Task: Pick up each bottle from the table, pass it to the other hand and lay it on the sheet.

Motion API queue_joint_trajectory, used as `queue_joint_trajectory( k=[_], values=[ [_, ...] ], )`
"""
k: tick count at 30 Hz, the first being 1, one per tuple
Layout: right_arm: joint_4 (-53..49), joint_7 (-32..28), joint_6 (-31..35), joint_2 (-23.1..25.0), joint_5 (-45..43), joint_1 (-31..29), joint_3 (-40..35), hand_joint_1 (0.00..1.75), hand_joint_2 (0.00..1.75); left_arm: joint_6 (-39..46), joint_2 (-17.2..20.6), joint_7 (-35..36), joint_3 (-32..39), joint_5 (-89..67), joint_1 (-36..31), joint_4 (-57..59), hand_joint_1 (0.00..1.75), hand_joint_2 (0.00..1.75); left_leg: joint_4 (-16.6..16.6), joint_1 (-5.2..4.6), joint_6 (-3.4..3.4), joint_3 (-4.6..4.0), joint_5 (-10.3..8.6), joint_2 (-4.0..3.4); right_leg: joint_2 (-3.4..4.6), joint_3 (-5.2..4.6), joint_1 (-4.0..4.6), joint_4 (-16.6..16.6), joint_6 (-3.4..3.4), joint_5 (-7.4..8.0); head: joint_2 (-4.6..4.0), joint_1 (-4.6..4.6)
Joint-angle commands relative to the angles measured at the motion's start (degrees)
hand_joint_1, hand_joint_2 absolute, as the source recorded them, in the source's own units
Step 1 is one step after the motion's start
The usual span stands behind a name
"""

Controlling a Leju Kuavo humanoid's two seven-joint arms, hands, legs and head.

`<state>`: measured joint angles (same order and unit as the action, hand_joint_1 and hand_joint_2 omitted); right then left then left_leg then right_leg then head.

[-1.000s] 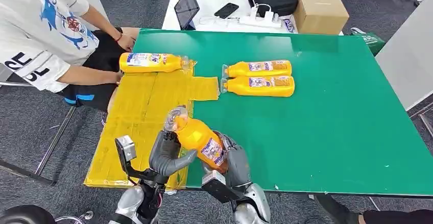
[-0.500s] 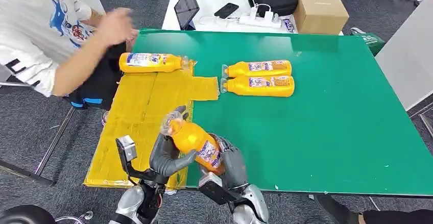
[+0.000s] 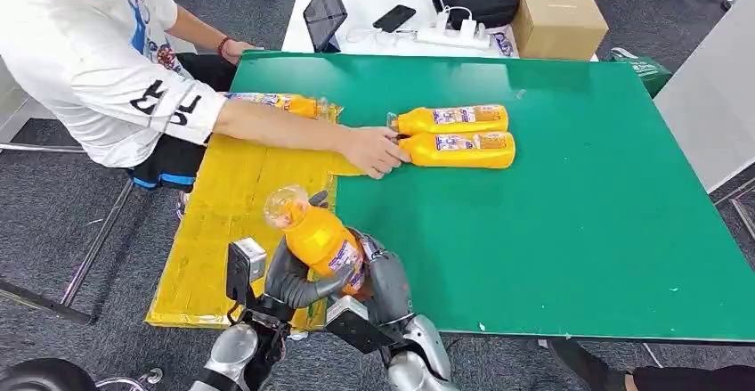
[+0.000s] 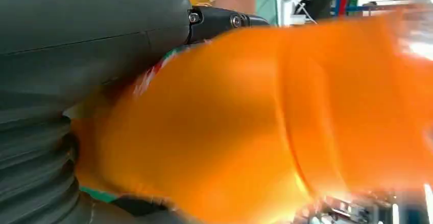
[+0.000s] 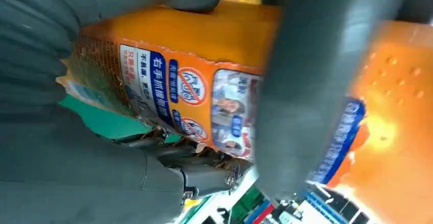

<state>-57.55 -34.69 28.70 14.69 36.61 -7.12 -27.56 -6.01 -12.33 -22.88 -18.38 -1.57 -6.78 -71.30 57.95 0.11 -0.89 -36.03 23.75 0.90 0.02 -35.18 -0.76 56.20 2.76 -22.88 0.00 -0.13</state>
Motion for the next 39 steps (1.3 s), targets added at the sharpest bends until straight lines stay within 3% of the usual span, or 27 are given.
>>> queue_joint_trajectory(
  k=[1, 9, 10, 11, 21, 26, 27, 30, 31, 39],
  values=[
    [7.09, -0.57, -2.32, 0.15, -1.68, -3.0, -5.0, 1.75, 1.75, -0.02, 1.21, -0.05, -2.92, -1.36, -2.94, 5.95, 0.0, 1.75, -0.05, 0.08, 0.06, 0.39, 0.14, -0.11, 0.04, 0.39, 0.11, -0.1, -0.11, -0.09, 0.0, -0.02],
    [13.33, 0.27, -7.21, 0.28, -1.35, -5.42, -8.52, 1.75, 1.75, -8.04, 0.53, -2.38, -1.07, 7.47, -1.61, 2.83, 0.0, 1.75, -0.03, 0.07, 0.06, 0.34, 0.14, -0.15, 0.08, 0.34, 0.09, -0.07, -0.11, -0.08, 0.0, 0.02],
    [13.85, 0.58, -7.49, 0.3, -1.07, -5.61, -8.74, 1.75, 1.75, -8.15, 0.42, -2.7, -0.91, 7.95, -1.44, 2.35, 0.33, 1.75, -0.03, 0.06, 0.05, 0.25, 0.1, -0.09, 0.02, 0.26, 0.08, -0.07, -0.08, -0.06, 0.0, -0.02],
    [14.67, 0.73, -8.16, 0.38, -0.78, -5.85, -9.06, 1.75, 1.75, -9.32, 0.34, -3.03, -0.68, 9.55, -1.14, 1.39, 1.69, 1.75, -0.02, 0.07, 0.06, 0.35, 0.15, -0.14, 0.05, 0.34, 0.09, -0.06, -0.11, -0.1, 0.0, -0.04],
    [15.06, 0.89, -8.2, 0.71, -0.56, -5.95, -8.6, 1.75, 1.75, -15.09, 1.45, -3.06, -1.59, 13.52, -0.65, 1.33, 1.75, 1.75, 0.0, 0.06, 0.04, 0.17, 0.06, 0.02, -0.09, 0.18, 0.07, -0.03, -0.07, -0.08, 0.0, 0.0],
    [12.79, 1.42, -6.93, 0.99, -1.16, -6.04, -6.9, 1.75, 1.75, -12.91, 1.68, -4.9, -2.32, 8.73, -0.4, -0.11, 1.75, 1.75, 0.05, 0.09, 0.06, 0.24, 0.12, 0.02, -0.12, 0.26, 0.1, -0.01, -0.1, -0.13, 0.0, -0.02],
    [11.94, 1.58, -6.49, 1.12, -1.33, -5.88, -6.43, 0.0, 1.75, -12.7, 1.45, -4.86, -2.03, 8.65, -0.16, -0.55, 1.75, 1.75, 0.06, 0.1, 0.07, 0.3, 0.16, 0.01, -0.12, 0.31, 0.12, 0.0, -0.12, -0.16, 0.0, -0.02],
    [8.54, 2.13, -6.27, 1.06, -1.83, -5.29, -5.86, 0.0, 1.75, -11.97, 1.37, -4.61, -1.4, 8.22, 0.28, -1.66, 1.75, 1.75, 0.09, 0.11, 0.06, 0.31, 0.19, -0.03, -0.09, 0.32, 0.13, 0.02, -0.12, -0.18, 0.0, -0.02],
    [7.0, 2.07, -6.1, 0.89, -2.12, -4.83, -5.61, 0.0, 0.0, -11.49, 1.32, -4.47, -1.14, 7.89, 0.35, -1.88, 1.75, 1.75, 0.13, 0.11, 0.07, 0.4, 0.27, -0.09, -0.03, 0.4, 0.14, 0.04, -0.14, -0.23, 0.0, 0.0],
    [-0.52, 1.46, -7.19, -0.72, -4.0, -3.17, -4.96, 0.0, 0.0, -8.64, 1.17, -4.85, 0.36, 6.03, 0.2, -3.82, 1.75, 1.75, 0.01, 0.03, 0.04, 0.16, 0.07, -0.07, -0.01, 0.13, 0.04, -0.01, -0.06, -0.06, 0.0, -0.04]
  ],
)
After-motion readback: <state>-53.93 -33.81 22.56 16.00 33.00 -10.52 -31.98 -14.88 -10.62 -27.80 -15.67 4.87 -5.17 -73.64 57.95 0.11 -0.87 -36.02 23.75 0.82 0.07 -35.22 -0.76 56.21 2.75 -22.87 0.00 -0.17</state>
